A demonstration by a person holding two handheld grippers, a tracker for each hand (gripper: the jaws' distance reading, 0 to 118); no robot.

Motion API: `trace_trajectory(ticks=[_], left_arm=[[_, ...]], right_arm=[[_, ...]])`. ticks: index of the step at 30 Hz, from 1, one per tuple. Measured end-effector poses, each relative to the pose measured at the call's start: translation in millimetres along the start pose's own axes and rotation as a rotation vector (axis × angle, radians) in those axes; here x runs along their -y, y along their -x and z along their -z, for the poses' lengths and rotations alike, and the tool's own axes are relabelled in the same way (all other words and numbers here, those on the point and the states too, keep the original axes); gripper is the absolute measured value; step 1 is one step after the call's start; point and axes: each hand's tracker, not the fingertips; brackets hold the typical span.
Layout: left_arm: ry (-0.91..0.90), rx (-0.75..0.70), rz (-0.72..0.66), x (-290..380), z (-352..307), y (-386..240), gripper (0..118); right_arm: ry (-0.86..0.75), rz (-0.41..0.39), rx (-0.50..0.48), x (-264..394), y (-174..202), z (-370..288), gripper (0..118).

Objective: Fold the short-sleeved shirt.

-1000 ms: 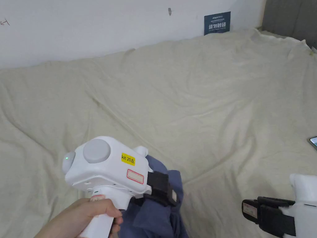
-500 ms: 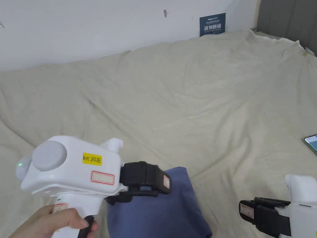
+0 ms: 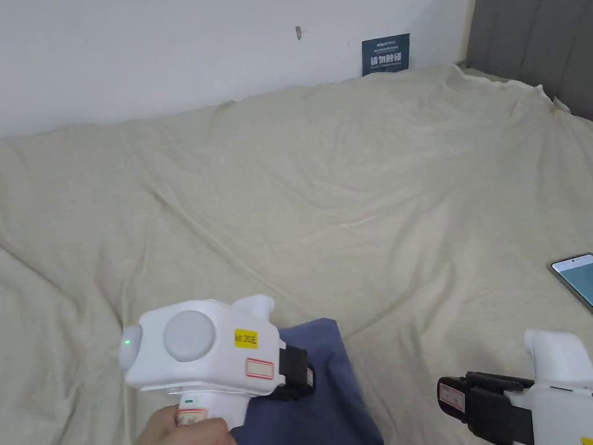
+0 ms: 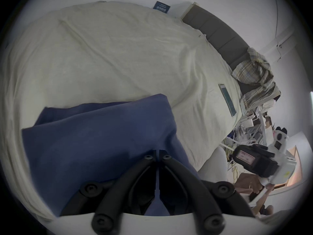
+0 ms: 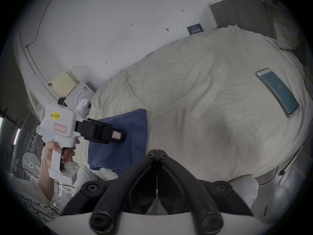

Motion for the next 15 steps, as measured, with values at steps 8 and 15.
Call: trace_trajectory(ticks=[8, 15], left_arm=[[0.025, -0.061, 0.129, -5, 35, -41, 4], [-0.042, 0.091, 0.176, 10, -5, -37, 4]], right_arm=[[0.005, 0.005, 0.026, 0, -4, -3, 0], [0.003, -0.001, 0.018, -4, 12, 2, 0]])
